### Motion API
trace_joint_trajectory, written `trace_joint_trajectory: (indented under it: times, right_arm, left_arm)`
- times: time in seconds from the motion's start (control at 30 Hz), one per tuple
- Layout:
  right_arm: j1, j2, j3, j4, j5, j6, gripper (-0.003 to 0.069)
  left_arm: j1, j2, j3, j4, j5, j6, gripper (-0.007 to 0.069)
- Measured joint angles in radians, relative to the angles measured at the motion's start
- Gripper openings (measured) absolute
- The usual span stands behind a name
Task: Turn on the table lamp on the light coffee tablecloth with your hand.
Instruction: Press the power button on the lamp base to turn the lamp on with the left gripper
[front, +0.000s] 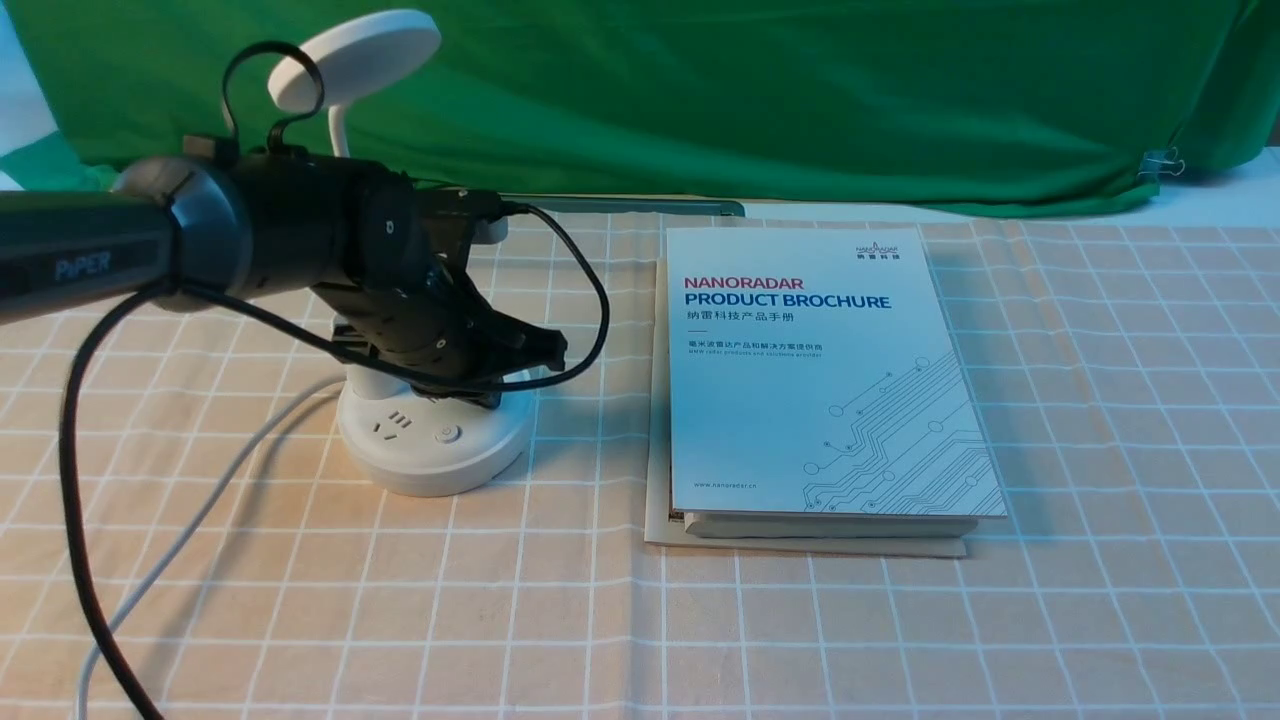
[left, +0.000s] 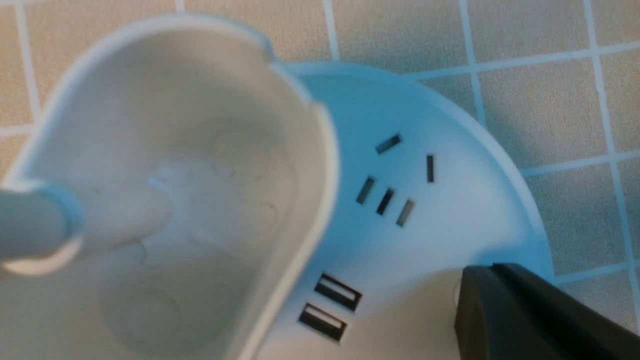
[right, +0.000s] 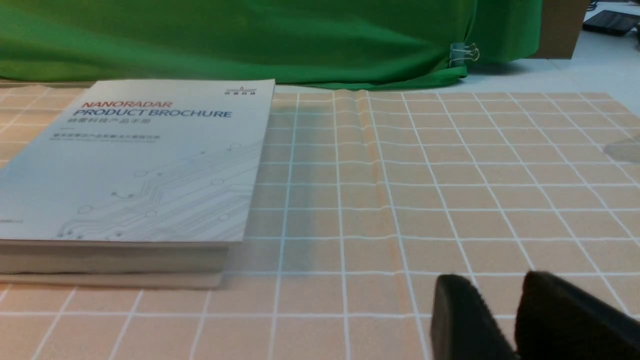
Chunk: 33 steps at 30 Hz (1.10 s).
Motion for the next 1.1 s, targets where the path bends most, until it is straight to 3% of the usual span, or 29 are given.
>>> trace_joint_trajectory:
  times: [1.1]
  right_arm:
    - [0.000, 0.000, 0.000, 0.000, 0.000, 0.000, 0.0239]
  left_arm:
    - [0.000, 0.008, -0.001, -0.007, -0.058, -0.001, 0.0001]
